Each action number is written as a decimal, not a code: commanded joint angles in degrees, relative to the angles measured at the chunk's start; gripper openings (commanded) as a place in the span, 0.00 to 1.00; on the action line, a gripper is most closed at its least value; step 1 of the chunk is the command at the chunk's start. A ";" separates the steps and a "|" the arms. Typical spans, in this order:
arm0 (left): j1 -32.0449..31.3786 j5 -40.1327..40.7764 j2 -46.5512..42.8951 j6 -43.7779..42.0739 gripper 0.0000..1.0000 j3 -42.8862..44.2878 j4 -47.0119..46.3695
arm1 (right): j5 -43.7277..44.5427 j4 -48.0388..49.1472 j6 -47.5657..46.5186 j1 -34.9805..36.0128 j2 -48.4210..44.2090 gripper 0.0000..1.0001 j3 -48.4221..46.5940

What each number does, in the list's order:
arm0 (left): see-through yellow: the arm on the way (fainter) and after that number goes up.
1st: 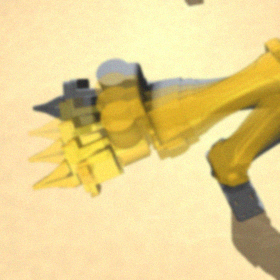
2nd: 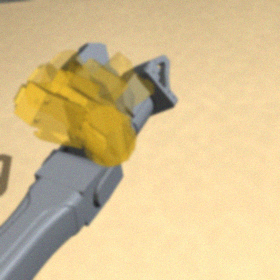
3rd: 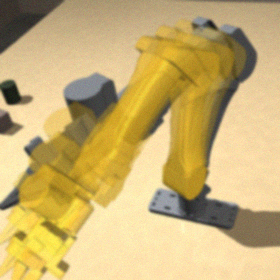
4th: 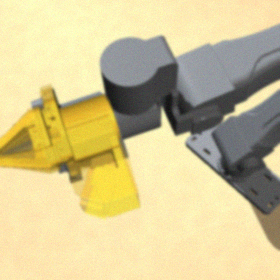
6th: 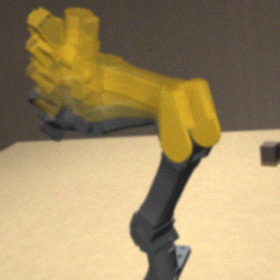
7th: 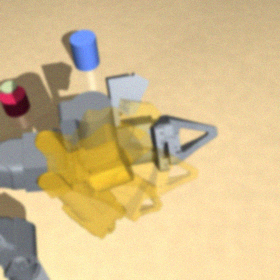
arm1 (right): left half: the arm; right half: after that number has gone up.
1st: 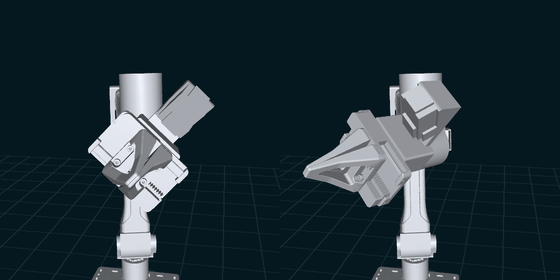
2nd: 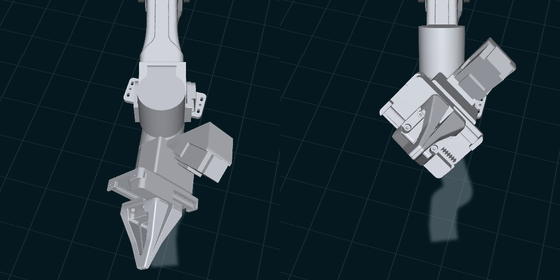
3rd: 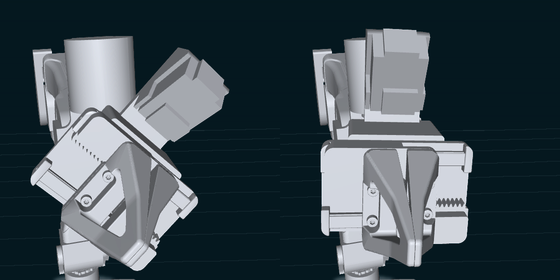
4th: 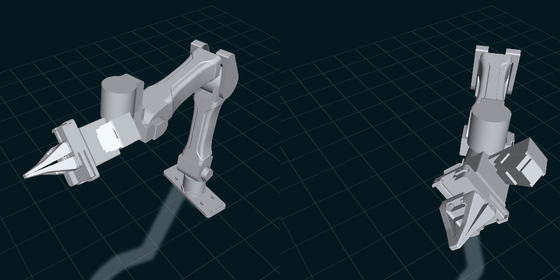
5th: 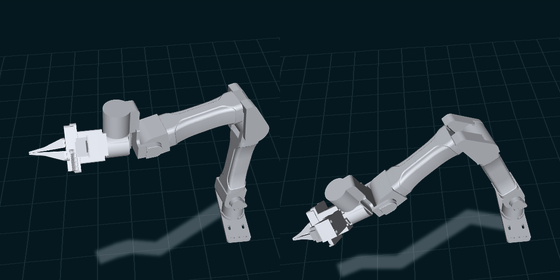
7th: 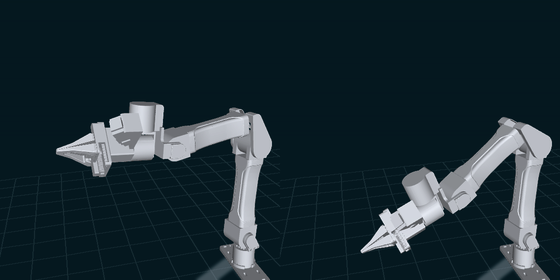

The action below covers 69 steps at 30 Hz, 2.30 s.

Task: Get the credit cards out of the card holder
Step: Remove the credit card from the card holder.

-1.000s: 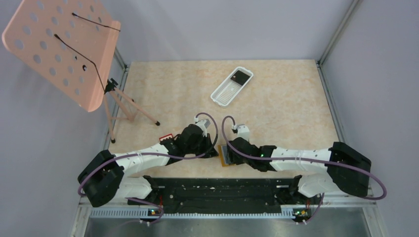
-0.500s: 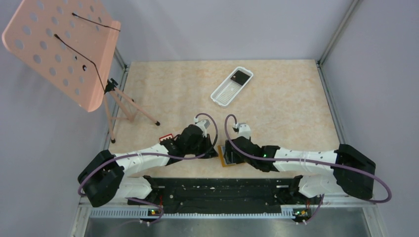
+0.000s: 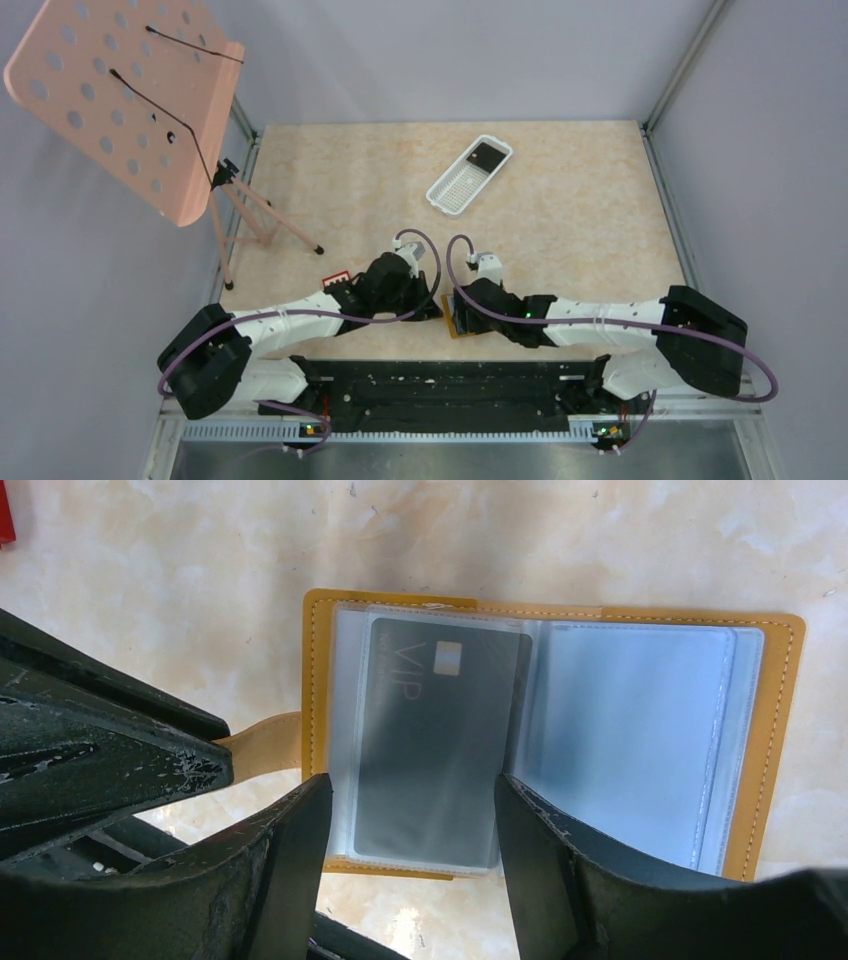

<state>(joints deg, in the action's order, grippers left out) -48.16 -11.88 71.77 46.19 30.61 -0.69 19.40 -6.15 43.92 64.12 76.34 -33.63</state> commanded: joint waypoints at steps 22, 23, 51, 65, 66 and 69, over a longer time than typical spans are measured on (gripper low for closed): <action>-0.27 -0.62 -0.09 0.21 0.00 -0.82 -3.77 | 1.82 -1.85 -0.93 0.24 -6.81 0.67 -0.17; -0.27 -0.67 -0.07 0.17 0.00 -0.83 -3.79 | 2.03 -1.85 -0.81 0.25 -6.70 0.67 0.06; -0.35 -0.64 -0.13 0.26 0.00 -0.48 -3.59 | 0.77 1.02 0.09 -1.37 2.70 0.66 1.12; -0.36 1.47 -1.20 -1.75 0.00 0.11 0.32 | 7.40 -6.78 0.19 -1.37 -5.25 0.61 0.75; -0.35 1.72 -1.24 -1.88 0.00 0.15 0.48 | 7.70 -7.74 0.20 -1.44 -6.01 0.61 0.74; -0.35 2.23 -1.37 -2.02 0.00 0.05 0.49 | 8.74 -11.08 0.20 -2.20 -8.43 0.61 0.78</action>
<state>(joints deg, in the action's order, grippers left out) -48.18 -10.85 71.75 45.45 30.17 -0.82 23.68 -11.05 44.16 62.87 71.55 -31.97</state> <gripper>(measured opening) 0.042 0.612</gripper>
